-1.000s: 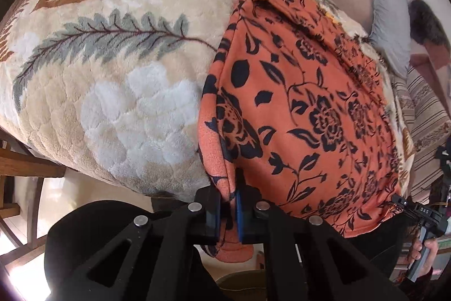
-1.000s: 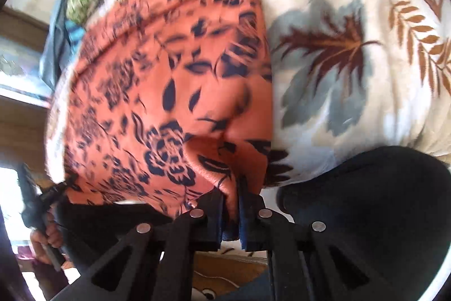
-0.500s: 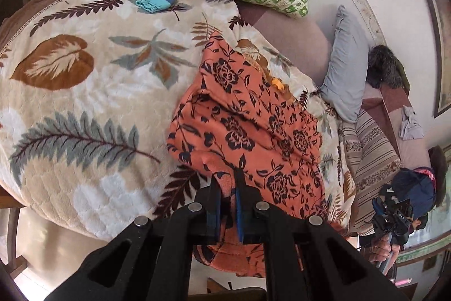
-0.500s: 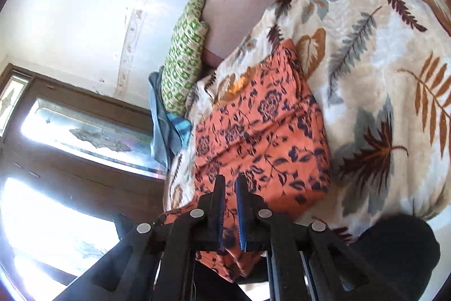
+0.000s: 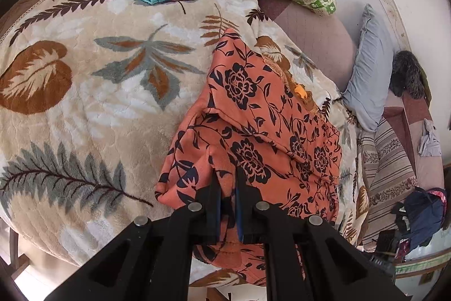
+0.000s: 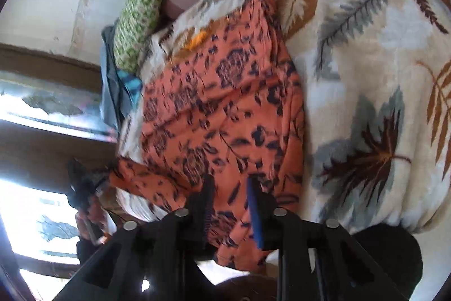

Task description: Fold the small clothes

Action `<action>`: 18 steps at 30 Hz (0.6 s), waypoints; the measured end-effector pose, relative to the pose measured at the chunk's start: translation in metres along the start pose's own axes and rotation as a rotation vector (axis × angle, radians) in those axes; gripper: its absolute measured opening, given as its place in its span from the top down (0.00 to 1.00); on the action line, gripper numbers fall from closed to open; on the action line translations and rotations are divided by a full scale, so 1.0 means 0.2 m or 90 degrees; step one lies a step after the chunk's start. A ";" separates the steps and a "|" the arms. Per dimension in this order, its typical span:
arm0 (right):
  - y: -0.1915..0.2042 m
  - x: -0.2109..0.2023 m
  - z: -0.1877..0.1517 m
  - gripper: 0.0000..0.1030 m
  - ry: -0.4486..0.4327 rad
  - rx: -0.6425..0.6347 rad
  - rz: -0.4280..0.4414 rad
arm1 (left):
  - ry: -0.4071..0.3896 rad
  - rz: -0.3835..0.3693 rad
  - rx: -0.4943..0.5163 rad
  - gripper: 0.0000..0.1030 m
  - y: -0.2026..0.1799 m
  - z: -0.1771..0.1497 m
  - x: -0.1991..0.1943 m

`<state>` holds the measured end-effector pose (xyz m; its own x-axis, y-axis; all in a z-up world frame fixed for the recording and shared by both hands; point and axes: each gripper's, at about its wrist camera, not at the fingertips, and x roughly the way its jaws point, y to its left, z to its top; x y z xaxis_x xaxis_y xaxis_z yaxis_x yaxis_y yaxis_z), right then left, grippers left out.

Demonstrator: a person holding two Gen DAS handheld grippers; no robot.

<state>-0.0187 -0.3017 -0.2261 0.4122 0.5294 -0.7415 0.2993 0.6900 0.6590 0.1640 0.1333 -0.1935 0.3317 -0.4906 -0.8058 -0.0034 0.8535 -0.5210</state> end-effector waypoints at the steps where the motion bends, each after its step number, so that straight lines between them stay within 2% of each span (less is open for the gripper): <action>1: 0.00 0.06 -0.07 0.37 0.014 -0.002 -0.010 | -0.002 0.001 -0.001 0.92 0.01 -0.01 -0.02; 2: 0.01 0.11 -0.13 0.34 0.029 -0.003 -0.019 | -0.005 0.003 0.002 0.92 0.01 -0.03 -0.04; 5: 0.05 0.22 -0.27 0.34 0.069 -0.009 -0.027 | -0.016 0.009 0.017 0.92 0.01 -0.08 -0.11; 8: 0.09 0.30 -0.35 0.34 0.102 -0.008 -0.037 | -0.026 0.012 0.030 0.92 0.00 -0.12 -0.15; 10: 0.12 0.35 -0.36 0.34 0.101 0.006 -0.056 | -0.031 0.010 0.031 0.92 -0.01 -0.15 -0.16; 12: 0.13 0.40 -0.37 0.33 0.102 0.016 -0.094 | -0.035 0.003 0.031 0.92 -0.01 -0.18 -0.18; 15: 0.16 0.48 -0.38 0.33 0.105 0.010 -0.182 | -0.038 -0.005 0.034 0.92 0.00 -0.21 -0.21; 18: 0.12 0.55 -0.40 0.33 0.116 0.021 -0.211 | -0.038 -0.010 0.029 0.92 0.02 -0.22 -0.23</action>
<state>-0.0348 -0.1867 -0.3020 0.1290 0.3614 -0.9234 0.4194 0.8240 0.3811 0.1064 0.1521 -0.1713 0.3868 -0.4935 -0.7790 0.0440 0.8537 -0.5189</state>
